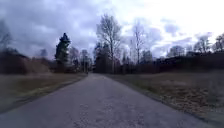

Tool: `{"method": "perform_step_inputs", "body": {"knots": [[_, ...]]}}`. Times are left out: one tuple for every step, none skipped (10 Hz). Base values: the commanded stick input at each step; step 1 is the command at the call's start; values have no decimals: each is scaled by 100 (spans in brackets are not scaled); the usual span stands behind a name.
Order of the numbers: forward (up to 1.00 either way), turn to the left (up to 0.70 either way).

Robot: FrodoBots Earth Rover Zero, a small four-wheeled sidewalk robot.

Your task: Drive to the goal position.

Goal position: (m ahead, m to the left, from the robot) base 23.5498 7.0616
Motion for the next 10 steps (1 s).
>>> {"method": "perform_step_inputs", "body": {"knots": [[50, 0], [50, 0], [50, 0], [50, 0], [50, 0], [50, 0], [50, 0], [50, 0], [50, 0], [50, 0]]}}
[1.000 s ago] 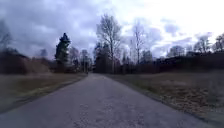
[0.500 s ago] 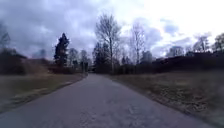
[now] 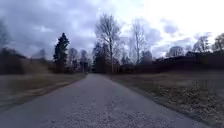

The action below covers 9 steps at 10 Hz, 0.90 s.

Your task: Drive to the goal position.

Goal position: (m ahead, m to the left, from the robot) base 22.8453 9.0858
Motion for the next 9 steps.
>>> {"method": "perform_step_inputs", "body": {"knots": [[50, 0], [50, 0], [50, 0], [50, 0], [50, 0], [50, 0], [50, 0], [50, 0], [50, 0]]}}
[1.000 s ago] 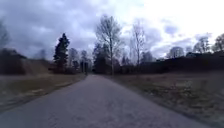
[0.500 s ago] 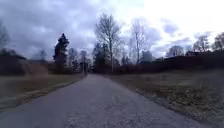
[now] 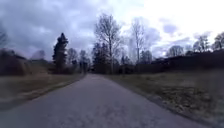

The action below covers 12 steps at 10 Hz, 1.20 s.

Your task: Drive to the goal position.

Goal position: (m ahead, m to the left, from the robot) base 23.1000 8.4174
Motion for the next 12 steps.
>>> {"method": "perform_step_inputs", "body": {"knots": [[50, 0], [50, 0], [50, 0], [50, 0], [50, 0], [50, 0], [50, 0], [50, 0], [50, 0], [50, 0], [50, 0], [50, 0]]}}
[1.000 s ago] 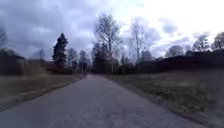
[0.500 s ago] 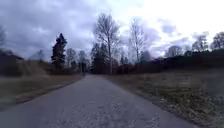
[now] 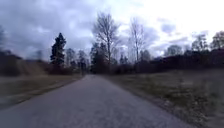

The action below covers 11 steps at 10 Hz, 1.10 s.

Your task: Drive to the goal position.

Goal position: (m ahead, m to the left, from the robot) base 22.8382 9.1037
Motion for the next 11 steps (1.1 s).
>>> {"method": "perform_step_inputs", "body": {"knots": [[50, 0], [50, 0], [50, 0], [50, 0], [50, 0], [50, 0], [50, 44], [50, 50], [50, 50], [50, 50], [50, 50]]}}
